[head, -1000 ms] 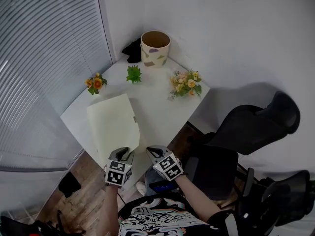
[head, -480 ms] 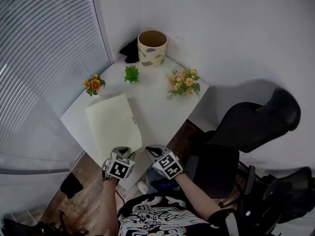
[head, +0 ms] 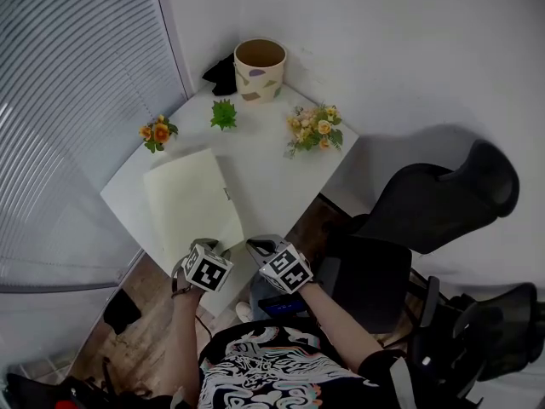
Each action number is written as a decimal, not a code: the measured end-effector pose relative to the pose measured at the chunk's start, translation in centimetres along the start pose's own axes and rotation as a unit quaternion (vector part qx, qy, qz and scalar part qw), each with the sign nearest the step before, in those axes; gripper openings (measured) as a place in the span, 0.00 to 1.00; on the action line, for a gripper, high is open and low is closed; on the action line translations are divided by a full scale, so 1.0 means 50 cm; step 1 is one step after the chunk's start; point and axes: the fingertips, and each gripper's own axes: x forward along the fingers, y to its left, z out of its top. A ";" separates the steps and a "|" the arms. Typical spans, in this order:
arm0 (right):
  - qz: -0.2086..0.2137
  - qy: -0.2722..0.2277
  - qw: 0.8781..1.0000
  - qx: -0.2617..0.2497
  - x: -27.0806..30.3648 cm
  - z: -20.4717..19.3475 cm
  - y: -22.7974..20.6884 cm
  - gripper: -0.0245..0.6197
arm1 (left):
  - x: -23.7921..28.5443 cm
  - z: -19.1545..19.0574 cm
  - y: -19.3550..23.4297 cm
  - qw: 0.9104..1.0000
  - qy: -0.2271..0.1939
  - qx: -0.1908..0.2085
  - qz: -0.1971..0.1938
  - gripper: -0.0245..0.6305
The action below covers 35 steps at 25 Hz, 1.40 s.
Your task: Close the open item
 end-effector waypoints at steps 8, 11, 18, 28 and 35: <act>-0.001 -0.003 1.000 0.011 0.001 -0.001 0.000 0.04 | 0.003 -0.001 0.001 1.000 0.008 0.007 -0.001 0.24; -0.003 -0.001 1.000 0.009 -0.001 -0.002 -0.001 0.04 | 0.004 0.001 0.000 1.000 0.007 0.007 -0.001 0.24; -0.005 -0.002 1.000 0.010 0.000 -0.003 0.000 0.04 | 0.004 0.000 -0.002 1.000 0.008 0.007 -0.005 0.24; -0.007 -0.002 1.000 0.008 0.002 -0.002 0.001 0.04 | 0.003 -0.001 -0.002 1.000 0.006 0.009 -0.006 0.24; -0.006 -0.002 1.000 0.005 -0.001 -0.003 0.003 0.04 | 0.003 -0.002 -0.005 1.000 0.012 0.010 -0.011 0.24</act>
